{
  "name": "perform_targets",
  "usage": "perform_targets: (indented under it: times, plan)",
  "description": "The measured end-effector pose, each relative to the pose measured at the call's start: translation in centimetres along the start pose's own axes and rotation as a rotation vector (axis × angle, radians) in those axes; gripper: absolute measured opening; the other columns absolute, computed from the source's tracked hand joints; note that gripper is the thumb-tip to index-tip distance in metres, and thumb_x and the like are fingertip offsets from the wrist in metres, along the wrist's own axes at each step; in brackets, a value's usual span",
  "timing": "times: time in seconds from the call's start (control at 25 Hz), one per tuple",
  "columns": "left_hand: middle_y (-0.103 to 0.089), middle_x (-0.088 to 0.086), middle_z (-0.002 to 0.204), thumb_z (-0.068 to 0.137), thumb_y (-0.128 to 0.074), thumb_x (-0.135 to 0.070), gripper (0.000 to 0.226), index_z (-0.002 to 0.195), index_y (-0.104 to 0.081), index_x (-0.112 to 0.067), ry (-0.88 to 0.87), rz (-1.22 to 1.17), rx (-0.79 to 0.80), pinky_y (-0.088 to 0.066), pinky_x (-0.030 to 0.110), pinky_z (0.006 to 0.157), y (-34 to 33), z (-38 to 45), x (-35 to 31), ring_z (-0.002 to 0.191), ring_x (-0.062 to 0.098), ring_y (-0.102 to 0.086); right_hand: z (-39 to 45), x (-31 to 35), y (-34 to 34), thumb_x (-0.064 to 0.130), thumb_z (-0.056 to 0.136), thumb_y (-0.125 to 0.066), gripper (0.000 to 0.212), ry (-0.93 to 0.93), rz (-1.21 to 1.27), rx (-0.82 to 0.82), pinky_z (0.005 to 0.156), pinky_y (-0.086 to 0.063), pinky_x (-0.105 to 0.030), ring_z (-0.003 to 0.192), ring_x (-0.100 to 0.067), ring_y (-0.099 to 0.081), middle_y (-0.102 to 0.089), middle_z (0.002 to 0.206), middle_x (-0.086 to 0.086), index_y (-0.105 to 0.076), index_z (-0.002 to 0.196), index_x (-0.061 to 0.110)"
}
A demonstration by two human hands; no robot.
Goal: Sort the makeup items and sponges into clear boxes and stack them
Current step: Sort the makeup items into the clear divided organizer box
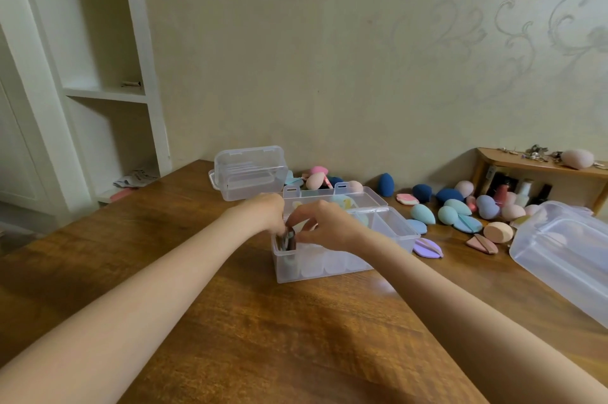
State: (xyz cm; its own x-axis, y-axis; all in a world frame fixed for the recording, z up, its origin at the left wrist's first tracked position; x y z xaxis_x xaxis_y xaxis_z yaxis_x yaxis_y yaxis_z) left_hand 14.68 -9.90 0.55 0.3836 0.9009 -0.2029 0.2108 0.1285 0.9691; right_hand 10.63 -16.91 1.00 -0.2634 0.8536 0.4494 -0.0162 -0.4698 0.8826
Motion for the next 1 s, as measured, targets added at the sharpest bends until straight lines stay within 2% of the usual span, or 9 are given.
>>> perform_targets:
  times: [0.08,0.2,0.28,0.48,0.6,0.68,0.8,0.92,1.0]
  plan:
    - [-0.059,0.007,0.092,0.088,-0.062,-0.020,0.029,0.113,-0.061,-0.005,0.027,0.040,-0.053,-0.049,0.027,0.077,0.0,-0.1,-0.2,0.084,0.019,-0.058,0.0,0.2,-0.2,0.008,0.086,-0.062,0.031,0.001,0.004,-0.015,0.082,-0.049,-0.023,0.104,-0.022,-0.063,-0.064,0.122,-0.009,-0.061,0.117,0.007]
    - [-0.053,0.013,0.122,0.090,-0.057,-0.020,0.041,0.129,-0.049,-0.009,0.070,0.306,-0.132,-0.044,0.034,0.094,-0.1,-0.8,-1.6,0.114,0.027,-0.050,0.1,0.1,-0.2,0.008,0.085,-0.063,0.032,-0.004,-0.002,-0.048,0.082,-0.049,-0.026,0.101,-0.025,-0.064,-0.065,0.120,-0.012,-0.061,0.117,0.005]
    - [-0.048,0.014,0.129,0.092,-0.054,-0.018,0.043,0.133,-0.044,-0.010,0.085,0.391,-0.136,-0.040,0.035,0.097,-0.4,-0.8,-2.2,0.122,0.029,-0.044,0.0,0.1,-0.2,0.008,0.085,-0.064,0.034,-0.009,0.003,-0.068,0.085,-0.050,-0.030,0.101,-0.026,-0.064,-0.064,0.121,-0.012,-0.061,0.118,0.004]
    - [-0.056,0.008,0.098,0.088,-0.059,-0.014,0.037,0.124,-0.052,-0.006,0.060,0.181,0.010,-0.049,0.029,0.082,-0.7,-0.3,-1.5,0.090,0.021,-0.055,-0.1,0.5,-0.5,0.006,0.084,-0.063,0.035,-0.008,-0.018,-0.071,0.089,-0.051,-0.034,0.104,-0.027,-0.062,-0.063,0.122,-0.012,-0.059,0.119,0.005]
    - [-0.047,0.005,0.076,0.091,-0.055,-0.011,0.031,0.121,-0.050,-0.004,0.084,0.077,0.035,-0.044,0.022,0.058,-0.4,0.1,-0.8,0.067,0.015,-0.049,-0.3,0.8,-0.5,0.007,0.084,-0.063,0.033,0.017,0.005,-0.047,0.086,-0.050,-0.030,0.103,-0.026,-0.062,-0.063,0.120,-0.012,-0.060,0.117,0.005]
    - [-0.047,0.006,0.076,0.092,-0.055,-0.013,0.026,0.116,-0.049,-0.006,0.141,-0.033,0.072,-0.040,0.018,0.048,-0.5,0.5,0.0,0.058,0.013,-0.046,-0.5,0.6,-0.4,0.008,0.085,-0.064,0.032,0.020,0.019,-0.039,0.082,-0.049,-0.026,0.101,-0.025,-0.062,-0.063,0.119,-0.010,-0.060,0.116,0.006]
    - [-0.049,0.008,0.078,0.092,-0.055,-0.016,0.017,0.104,-0.046,-0.009,0.164,-0.132,0.088,-0.042,0.018,0.046,-0.9,0.6,0.4,0.055,0.013,-0.047,-0.5,0.4,-0.5,0.007,0.084,-0.064,0.034,0.011,0.051,-0.044,0.083,-0.052,-0.028,0.099,-0.024,-0.062,-0.064,0.119,-0.010,-0.058,0.117,0.007]
    - [-0.054,0.008,0.075,0.093,-0.054,-0.016,0.020,0.110,-0.051,-0.005,0.138,-0.177,0.039,-0.042,0.018,0.046,-0.8,0.6,0.6,0.051,0.012,-0.049,-0.3,0.2,-0.4,0.005,0.084,-0.061,0.036,-0.008,0.067,-0.052,0.089,-0.053,-0.032,0.100,-0.022,-0.062,-0.064,0.120,-0.009,-0.056,0.120,0.008]
    - [-0.061,0.011,0.088,0.093,-0.053,-0.012,0.026,0.117,-0.056,-0.003,0.085,-0.247,0.039,-0.048,0.018,0.053,-0.1,0.4,0.8,0.064,0.014,-0.058,0.0,0.2,-0.7,0.003,0.085,-0.060,0.037,-0.023,0.058,-0.042,0.087,-0.051,-0.028,0.101,-0.019,-0.061,-0.065,0.119,-0.009,-0.054,0.121,0.009]
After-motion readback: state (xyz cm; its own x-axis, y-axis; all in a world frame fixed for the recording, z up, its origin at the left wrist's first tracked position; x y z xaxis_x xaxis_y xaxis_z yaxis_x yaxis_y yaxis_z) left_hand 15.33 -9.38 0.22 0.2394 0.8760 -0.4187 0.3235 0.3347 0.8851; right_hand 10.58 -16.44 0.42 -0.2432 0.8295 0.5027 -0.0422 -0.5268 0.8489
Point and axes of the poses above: each hand's wrist, its own z-axis towards the middle knuckle, its own y-axis out of the back of the hand, x = y × z, the point moved 9 cm from there along z, towards the middle knuckle
